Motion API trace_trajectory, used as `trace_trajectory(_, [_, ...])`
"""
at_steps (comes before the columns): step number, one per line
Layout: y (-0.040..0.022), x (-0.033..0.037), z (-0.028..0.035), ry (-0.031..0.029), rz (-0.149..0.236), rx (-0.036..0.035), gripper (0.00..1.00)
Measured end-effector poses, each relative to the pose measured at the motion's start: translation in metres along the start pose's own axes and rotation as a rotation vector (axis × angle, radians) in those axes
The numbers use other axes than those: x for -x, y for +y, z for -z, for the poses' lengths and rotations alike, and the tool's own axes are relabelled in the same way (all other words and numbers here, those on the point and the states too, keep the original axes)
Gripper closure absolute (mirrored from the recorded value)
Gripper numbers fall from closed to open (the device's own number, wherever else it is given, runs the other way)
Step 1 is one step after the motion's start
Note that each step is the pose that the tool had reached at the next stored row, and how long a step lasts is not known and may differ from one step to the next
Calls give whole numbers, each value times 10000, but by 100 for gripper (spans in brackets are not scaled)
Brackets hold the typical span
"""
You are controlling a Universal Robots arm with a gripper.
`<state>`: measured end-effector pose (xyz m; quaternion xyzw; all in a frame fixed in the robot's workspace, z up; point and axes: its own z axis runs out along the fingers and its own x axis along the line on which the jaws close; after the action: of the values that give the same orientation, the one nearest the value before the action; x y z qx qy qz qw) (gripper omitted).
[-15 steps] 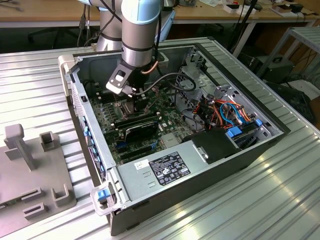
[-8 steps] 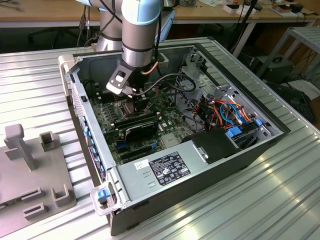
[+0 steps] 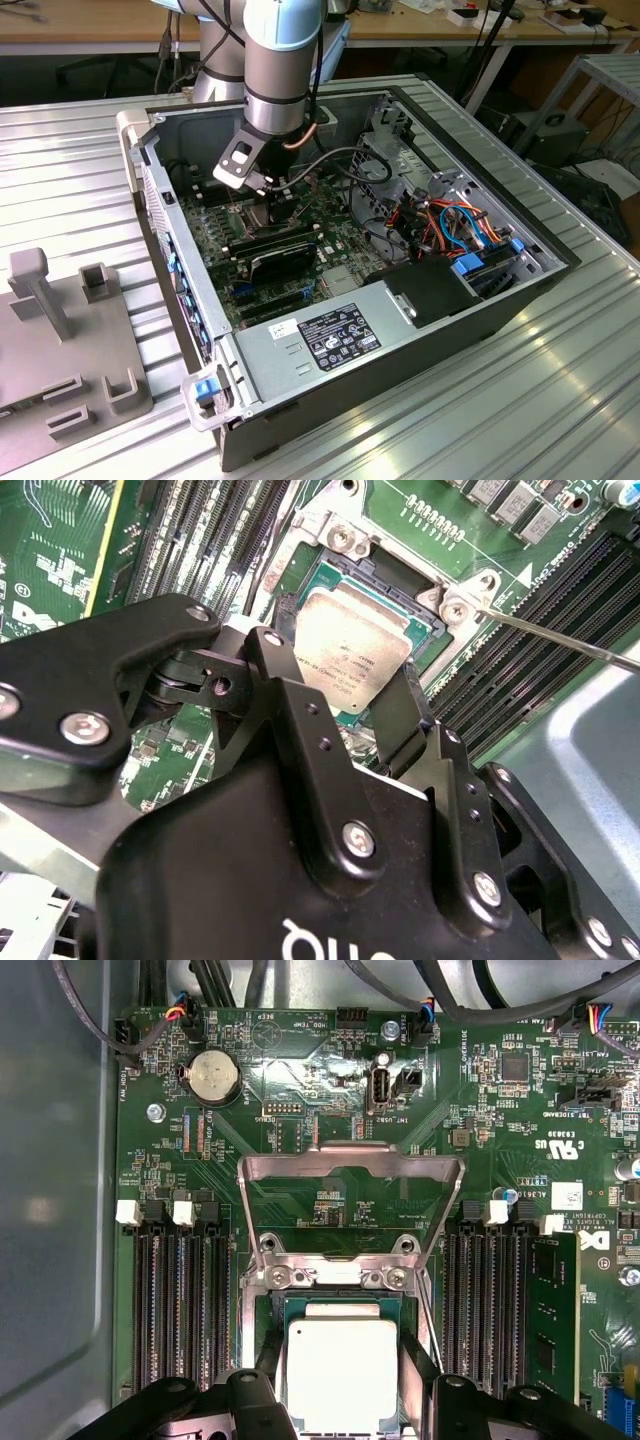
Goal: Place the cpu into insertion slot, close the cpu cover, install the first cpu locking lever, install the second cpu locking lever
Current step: 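Place the cpu into insertion slot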
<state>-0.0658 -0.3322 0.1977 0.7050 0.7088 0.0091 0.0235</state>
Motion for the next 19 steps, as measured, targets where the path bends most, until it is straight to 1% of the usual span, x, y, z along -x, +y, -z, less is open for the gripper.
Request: trace_trajectory(19, [4,0,-2,0,0,-1,45])
